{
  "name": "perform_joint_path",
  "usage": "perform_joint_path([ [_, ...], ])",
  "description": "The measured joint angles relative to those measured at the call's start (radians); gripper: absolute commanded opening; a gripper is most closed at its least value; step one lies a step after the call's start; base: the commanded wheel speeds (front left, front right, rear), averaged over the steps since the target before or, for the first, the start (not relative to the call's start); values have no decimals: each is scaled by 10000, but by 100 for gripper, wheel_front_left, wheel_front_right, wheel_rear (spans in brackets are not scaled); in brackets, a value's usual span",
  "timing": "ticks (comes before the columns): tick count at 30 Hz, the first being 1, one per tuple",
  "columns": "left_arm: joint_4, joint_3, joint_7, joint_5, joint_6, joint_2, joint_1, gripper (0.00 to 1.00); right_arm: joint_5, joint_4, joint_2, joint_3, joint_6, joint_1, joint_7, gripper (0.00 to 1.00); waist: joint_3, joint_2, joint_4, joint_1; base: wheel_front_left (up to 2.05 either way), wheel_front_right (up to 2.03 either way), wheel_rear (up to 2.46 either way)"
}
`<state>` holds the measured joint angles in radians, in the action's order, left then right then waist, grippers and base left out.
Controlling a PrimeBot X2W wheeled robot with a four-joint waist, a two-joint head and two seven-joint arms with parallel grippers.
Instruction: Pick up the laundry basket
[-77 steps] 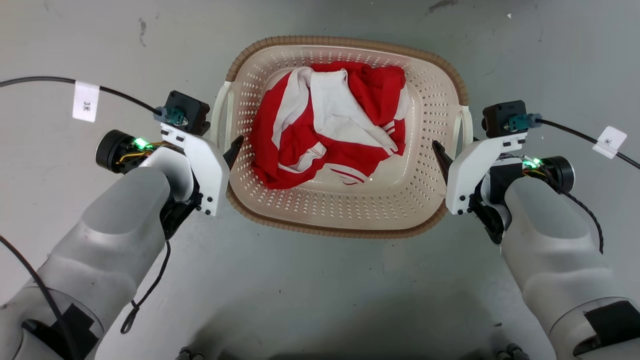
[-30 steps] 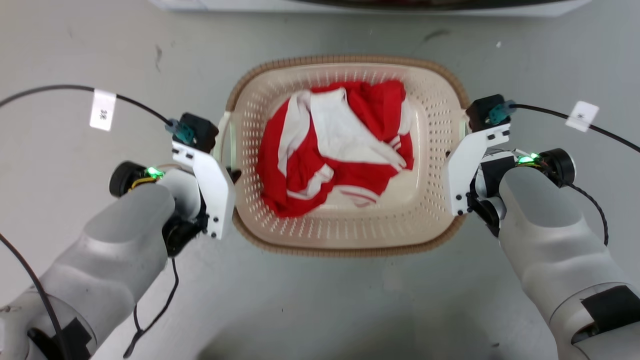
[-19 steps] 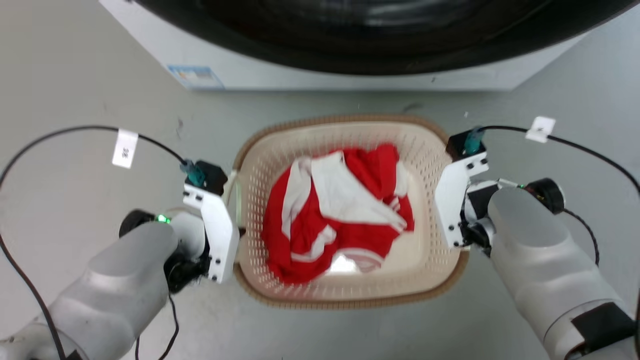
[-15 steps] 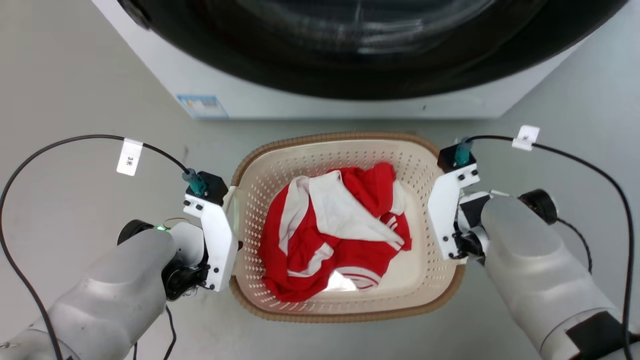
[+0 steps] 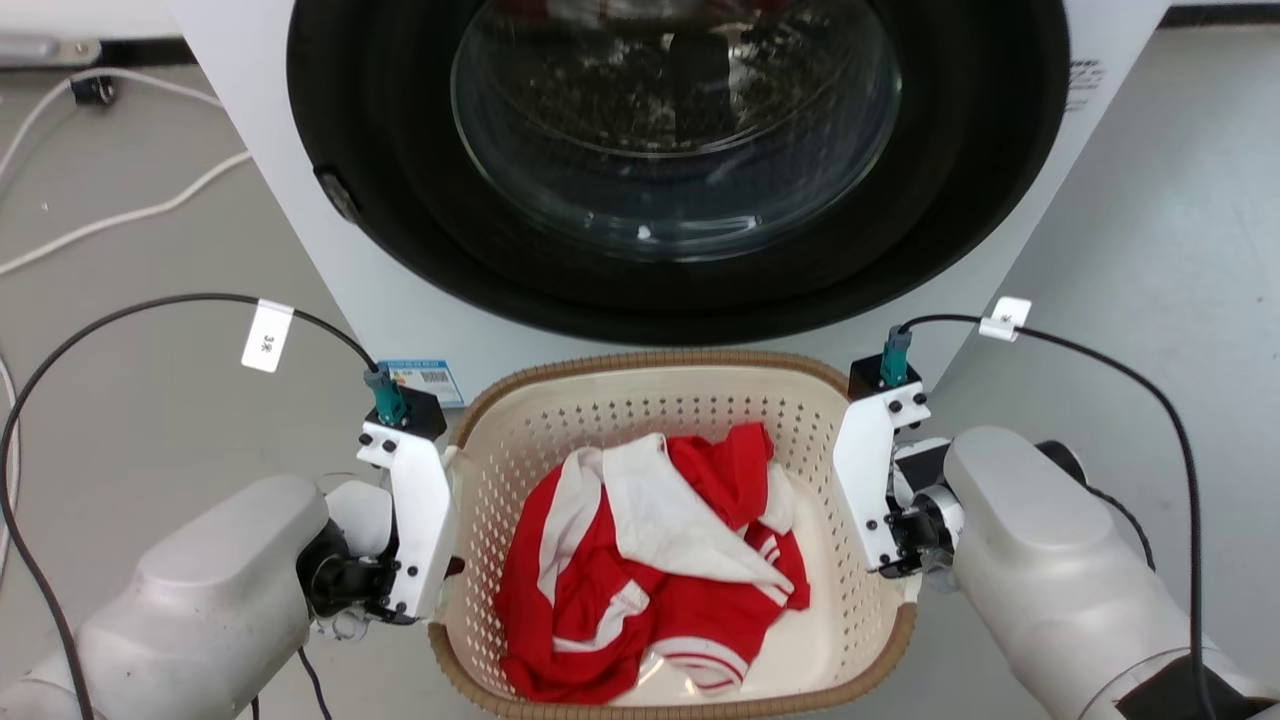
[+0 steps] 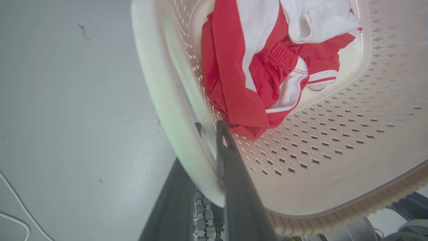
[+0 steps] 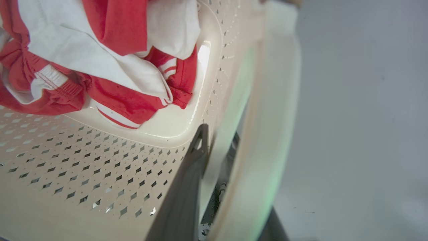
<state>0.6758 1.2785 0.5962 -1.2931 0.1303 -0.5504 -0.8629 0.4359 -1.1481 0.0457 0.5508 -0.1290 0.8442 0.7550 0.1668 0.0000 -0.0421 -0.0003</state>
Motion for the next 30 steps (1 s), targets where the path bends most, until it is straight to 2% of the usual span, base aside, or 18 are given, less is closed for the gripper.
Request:
perform_joint_path([
  [9, 19, 2, 959, -422, -6, 46, 547, 0, 683, 180, 10, 859, 12, -302, 1264, 0, -1107, 0, -181, 0, 0, 0, 0],
  [17, 58, -15, 1398, -593, -23, 119, 686, 0, 1024, -15, 29, 890, 10, -315, 1221, 0, -1629, 1, -212, 1, 0, 0, 0],
  [30, 88, -17, 1674, -763, -23, 134, 704, 0, 1375, -242, 15, 1101, 10, -311, 1154, 0, -1634, 0, -206, 1, 0, 0, 0],
])
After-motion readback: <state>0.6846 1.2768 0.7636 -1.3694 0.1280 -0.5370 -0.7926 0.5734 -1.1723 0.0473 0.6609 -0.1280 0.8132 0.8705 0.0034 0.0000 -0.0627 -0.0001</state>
